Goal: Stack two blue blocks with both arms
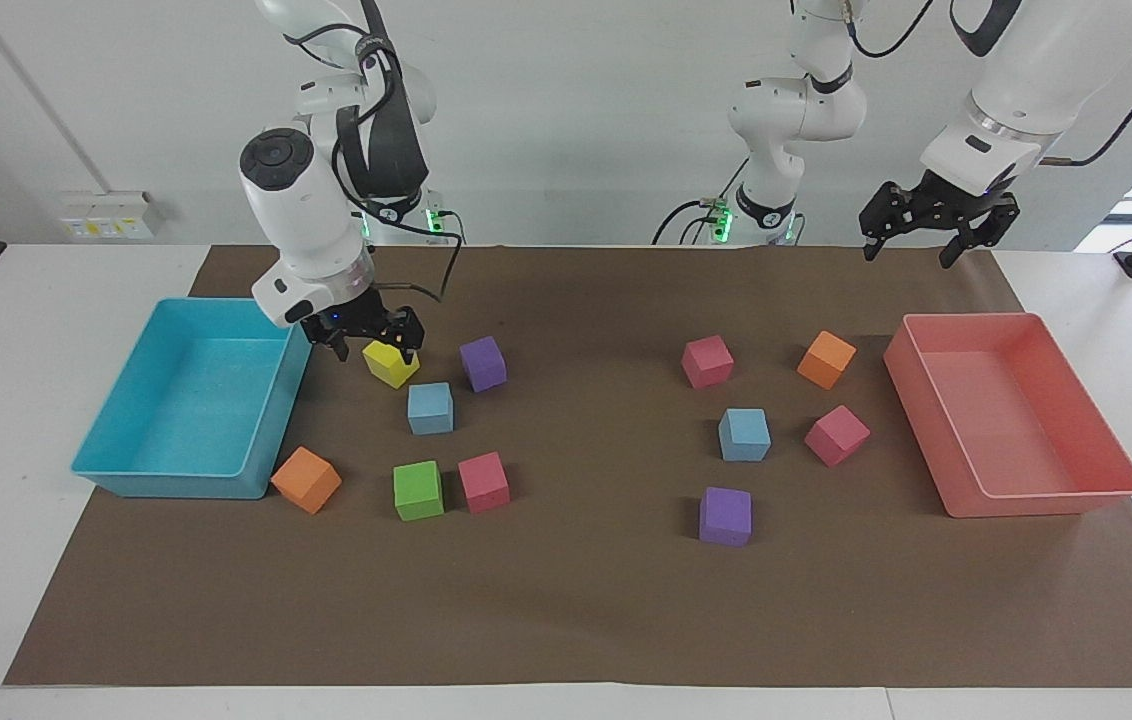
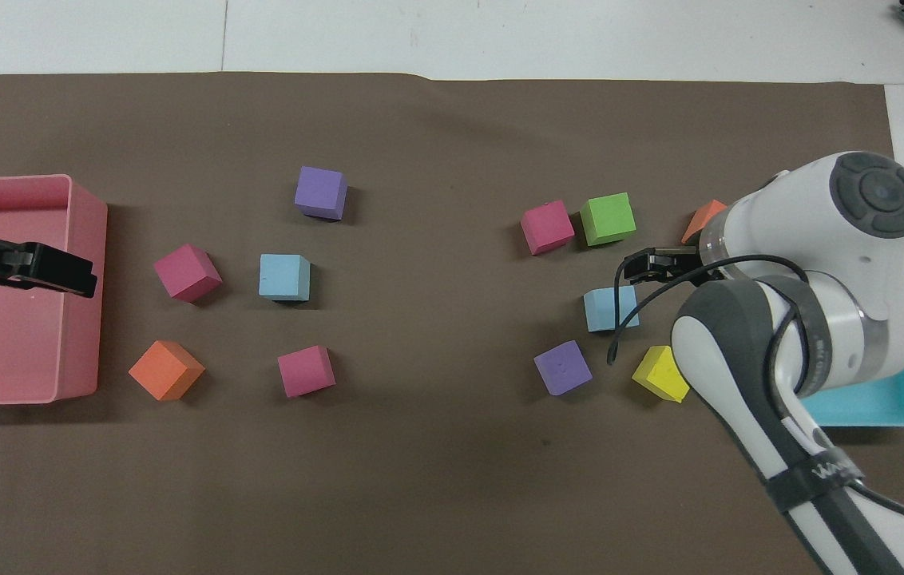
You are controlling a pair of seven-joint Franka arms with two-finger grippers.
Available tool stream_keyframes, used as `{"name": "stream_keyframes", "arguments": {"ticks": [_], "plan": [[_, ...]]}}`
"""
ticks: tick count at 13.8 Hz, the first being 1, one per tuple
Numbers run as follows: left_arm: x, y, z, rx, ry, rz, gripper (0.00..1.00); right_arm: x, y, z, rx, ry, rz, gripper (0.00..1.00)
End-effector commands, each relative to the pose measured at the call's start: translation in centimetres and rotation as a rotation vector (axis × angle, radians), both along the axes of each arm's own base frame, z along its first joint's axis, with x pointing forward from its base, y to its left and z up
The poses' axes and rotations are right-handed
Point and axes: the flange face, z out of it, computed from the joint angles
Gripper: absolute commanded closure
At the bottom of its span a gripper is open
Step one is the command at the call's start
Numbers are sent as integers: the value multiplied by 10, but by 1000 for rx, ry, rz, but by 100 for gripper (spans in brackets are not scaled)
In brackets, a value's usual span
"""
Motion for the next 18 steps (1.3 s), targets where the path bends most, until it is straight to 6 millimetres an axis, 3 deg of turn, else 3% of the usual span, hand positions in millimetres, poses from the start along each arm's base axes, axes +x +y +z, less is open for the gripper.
{"name": "stream_keyframes", "arguments": {"ticks": [1,4,8,18], "plan": [[0,1,6,-11,-11,0,0,6,15,-25,9,-7,32,0],[0,1,6,-11,-12,-2,0,6,36,-59,-1,14,70,0],[0,0,6,-13,-16,0,0,-11,32,-96,-12,33,117,0],[2,3,5,-15,-23,8,0,-22,28,-139,-24,39,156,0]]}}
